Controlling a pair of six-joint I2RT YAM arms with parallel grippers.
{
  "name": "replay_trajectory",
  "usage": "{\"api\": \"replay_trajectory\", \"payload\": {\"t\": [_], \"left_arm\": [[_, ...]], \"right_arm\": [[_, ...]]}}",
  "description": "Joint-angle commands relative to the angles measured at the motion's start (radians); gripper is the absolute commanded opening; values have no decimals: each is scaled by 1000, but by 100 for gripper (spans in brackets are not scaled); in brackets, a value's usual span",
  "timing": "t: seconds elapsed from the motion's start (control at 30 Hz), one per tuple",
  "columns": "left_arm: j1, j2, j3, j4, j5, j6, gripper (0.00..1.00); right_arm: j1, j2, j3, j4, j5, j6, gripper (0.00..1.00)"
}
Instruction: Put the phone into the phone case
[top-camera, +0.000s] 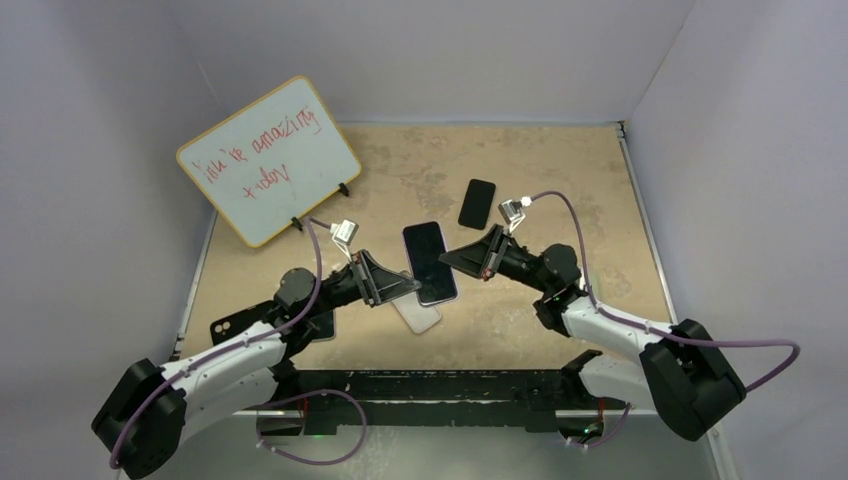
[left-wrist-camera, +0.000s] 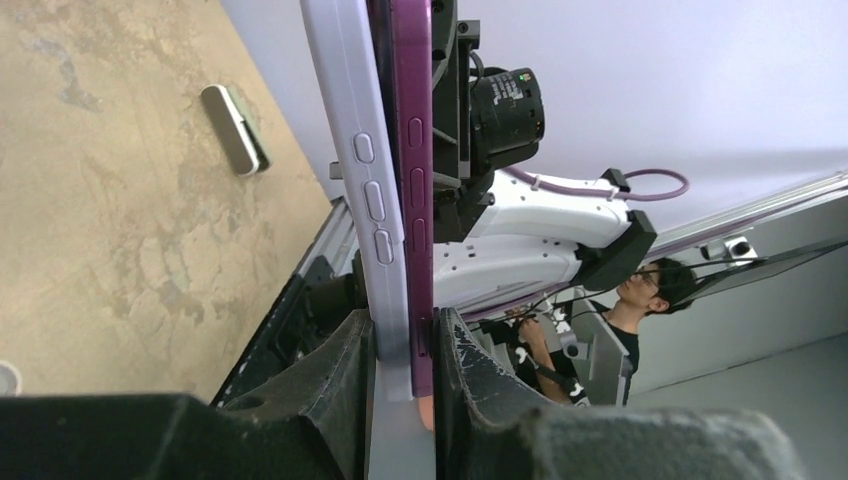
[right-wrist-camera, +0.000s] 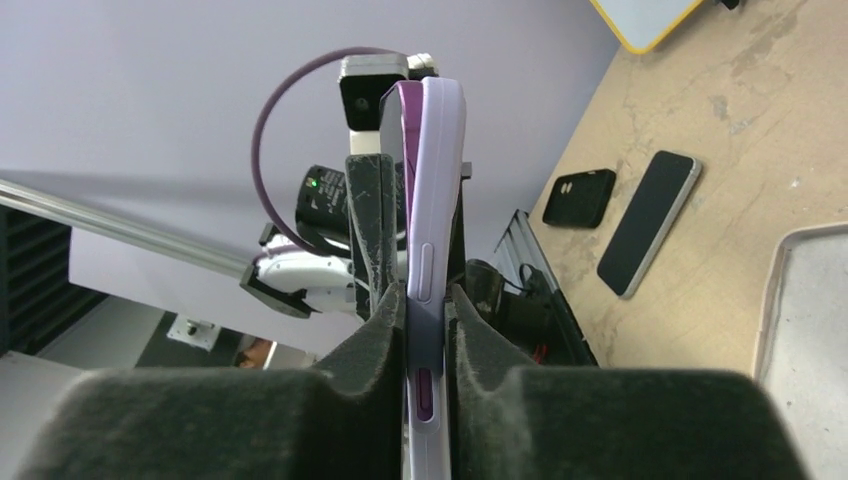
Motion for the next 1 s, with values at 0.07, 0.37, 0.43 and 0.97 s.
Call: {"api": "replay_trajectory", "payload": {"t": [0.07, 0.37, 0.43, 0.97], "left_arm": [[-6, -69, 82, -147, 65, 162, 0], [-7, -37, 90, -63, 129, 156, 0], [-6, -31, 95, -60, 131, 144, 6], [-4, -1, 76, 67, 58, 108, 69]], "right_arm": [[7, 35, -13, 111, -82, -45, 30], [8, 68, 13, 82, -107, -87, 24], [8, 70, 14, 85, -88, -84, 16], [7, 266, 63, 530, -79, 221, 4]]}}
